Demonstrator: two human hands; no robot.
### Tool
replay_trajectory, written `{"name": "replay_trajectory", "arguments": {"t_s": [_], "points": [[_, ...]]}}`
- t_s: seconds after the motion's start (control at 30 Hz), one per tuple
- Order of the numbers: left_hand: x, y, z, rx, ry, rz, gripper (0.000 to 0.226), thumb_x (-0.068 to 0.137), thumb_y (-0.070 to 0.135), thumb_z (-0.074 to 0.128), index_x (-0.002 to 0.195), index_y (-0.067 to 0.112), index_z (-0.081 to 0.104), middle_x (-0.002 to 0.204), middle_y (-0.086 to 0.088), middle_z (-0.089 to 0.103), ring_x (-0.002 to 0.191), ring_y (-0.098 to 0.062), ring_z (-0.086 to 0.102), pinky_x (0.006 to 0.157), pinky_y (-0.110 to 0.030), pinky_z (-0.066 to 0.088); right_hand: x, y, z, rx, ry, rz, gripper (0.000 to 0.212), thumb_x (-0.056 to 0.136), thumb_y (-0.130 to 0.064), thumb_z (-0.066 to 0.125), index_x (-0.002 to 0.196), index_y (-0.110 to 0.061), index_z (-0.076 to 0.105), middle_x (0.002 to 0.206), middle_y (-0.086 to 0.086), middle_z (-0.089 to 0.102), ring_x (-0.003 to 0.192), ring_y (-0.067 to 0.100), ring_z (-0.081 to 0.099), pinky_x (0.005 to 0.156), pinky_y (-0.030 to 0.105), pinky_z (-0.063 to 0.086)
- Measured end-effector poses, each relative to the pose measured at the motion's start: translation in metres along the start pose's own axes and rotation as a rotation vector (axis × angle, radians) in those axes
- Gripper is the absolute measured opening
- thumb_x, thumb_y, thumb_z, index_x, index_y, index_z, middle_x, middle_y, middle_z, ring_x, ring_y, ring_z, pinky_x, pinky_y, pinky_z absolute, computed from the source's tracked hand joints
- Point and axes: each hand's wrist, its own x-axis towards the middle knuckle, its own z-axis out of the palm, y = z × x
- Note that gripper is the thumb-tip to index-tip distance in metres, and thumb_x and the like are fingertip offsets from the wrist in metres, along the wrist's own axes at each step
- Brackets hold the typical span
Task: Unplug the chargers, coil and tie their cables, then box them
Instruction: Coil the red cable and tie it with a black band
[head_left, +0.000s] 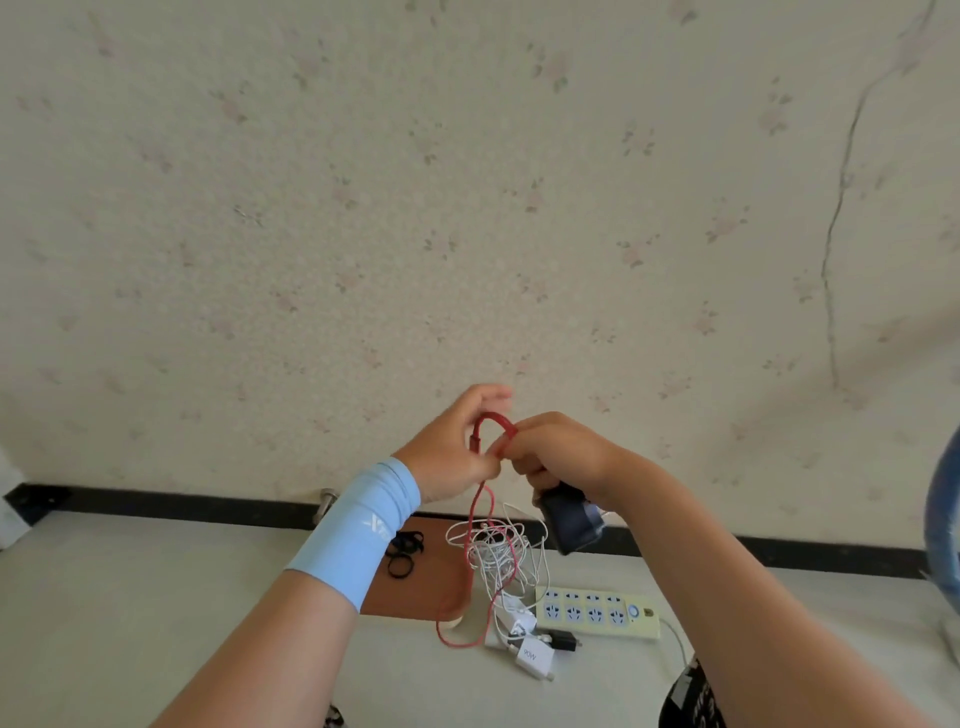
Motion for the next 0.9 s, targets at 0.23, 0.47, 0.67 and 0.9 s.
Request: {"name": "replay_trajectory", "arguments": {"t_s": [0.23, 0.47, 0.67, 0.9], "points": [[0.013, -0.005, -0.004, 0.088, -0.108, -0.249, 0.026, 0.100, 0.034, 0.051, 0.093, 0.014, 0.067, 0.053, 0.003, 0.061, 0.056, -0.016, 0.060, 0.068, -0.027, 0.053, 0.023, 0.011, -0.028, -0.209, 0.047, -0.110, 0.025, 0.101, -0.023, 0.058, 0.094, -0.006, 0.076, 0.076, 0.004, 0.075, 0.058, 0.013, 0.058, 0.064, 0.020, 0.048], [0.022, -0.007, -0.017, -0.370, -0.021, -0.389, 0.030, 0.098, 0.039, 0.056, 0.081, 0.013, 0.056, 0.057, 0.004, 0.039, 0.040, -0.010, 0.035, 0.065, -0.040, 0.060, 0.046, 0.026, -0.037, -0.254, -0.006, -0.022, 0.034, 0.106, -0.031, 0.047, 0.087, -0.011, 0.067, 0.054, -0.006, 0.044, 0.048, 0.010, 0.041, 0.071, 0.034, 0.044], [0.018, -0.020, -0.030, -0.152, -0.116, -0.534, 0.035, 0.098, 0.045, 0.053, 0.081, 0.014, 0.055, 0.054, 0.006, 0.038, 0.041, -0.011, 0.029, 0.055, -0.029, 0.049, 0.053, 0.025, -0.037, -0.165, 0.114, -0.057, 0.031, 0.105, -0.026, 0.048, 0.082, -0.010, 0.064, 0.057, -0.003, 0.038, 0.048, 0.012, 0.030, 0.046, 0.027, 0.033], [0.029, -0.020, -0.030, -0.914, 0.251, -0.421, 0.032, 0.102, 0.036, 0.047, 0.086, 0.013, 0.061, 0.054, 0.007, 0.032, 0.039, -0.005, 0.023, 0.038, -0.017, 0.022, 0.052, 0.020, -0.016, -0.069, 0.018, -0.068, 0.031, 0.098, -0.038, 0.060, 0.095, -0.010, 0.074, 0.072, -0.003, 0.052, 0.047, 0.009, 0.031, 0.047, 0.025, 0.026]]}}
